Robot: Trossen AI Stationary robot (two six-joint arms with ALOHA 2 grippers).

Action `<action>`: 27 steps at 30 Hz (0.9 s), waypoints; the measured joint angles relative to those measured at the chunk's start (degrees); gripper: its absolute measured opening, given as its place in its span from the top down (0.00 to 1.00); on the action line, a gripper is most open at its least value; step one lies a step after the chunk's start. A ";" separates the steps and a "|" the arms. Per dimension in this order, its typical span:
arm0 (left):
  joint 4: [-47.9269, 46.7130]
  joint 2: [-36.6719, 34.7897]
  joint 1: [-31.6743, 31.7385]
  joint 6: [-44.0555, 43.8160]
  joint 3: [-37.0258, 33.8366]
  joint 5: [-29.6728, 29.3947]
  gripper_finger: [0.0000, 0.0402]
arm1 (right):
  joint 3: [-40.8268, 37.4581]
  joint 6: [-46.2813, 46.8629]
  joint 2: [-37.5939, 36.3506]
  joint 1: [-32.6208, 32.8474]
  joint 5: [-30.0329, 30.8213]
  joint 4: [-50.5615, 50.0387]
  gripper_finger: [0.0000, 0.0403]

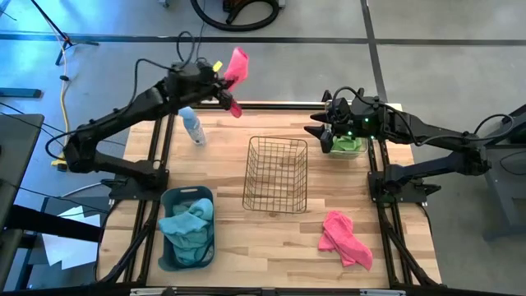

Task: Sort microfiber towel by color & place in baskets
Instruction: Put the top pink microfiber cloth into the gold wire basket

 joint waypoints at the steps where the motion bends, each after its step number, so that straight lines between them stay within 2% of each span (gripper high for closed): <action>1: 2.08 -0.43 -0.35 0.37 0.00 2.30 1.00 | 0.00 0.00 0.01 0.00 0.10 0.00 0.40; 5: 7.81 -1.32 -2.01 0.86 0.02 9.26 1.00 | 0.00 -0.42 0.01 0.00 0.61 0.00 0.40; 14: 7.61 -4.64 -7.60 0.03 0.01 24.29 1.00 | 0.00 -3.14 0.00 0.00 0.55 5.53 0.40; 19: 10.06 -8.40 -12.74 2.40 0.00 25.21 1.00 | 0.02 -4.07 0.00 0.00 -1.74 11.48 0.40; 24: 11.50 -11.27 -17.26 4.67 -0.03 25.23 1.00 | 0.02 -4.09 0.00 0.02 -8.97 17.00 0.40; 27: 15.77 -12.91 -19.17 4.68 -3.24 25.38 1.00 | 0.02 -4.10 0.00 0.02 -13.52 20.38 0.40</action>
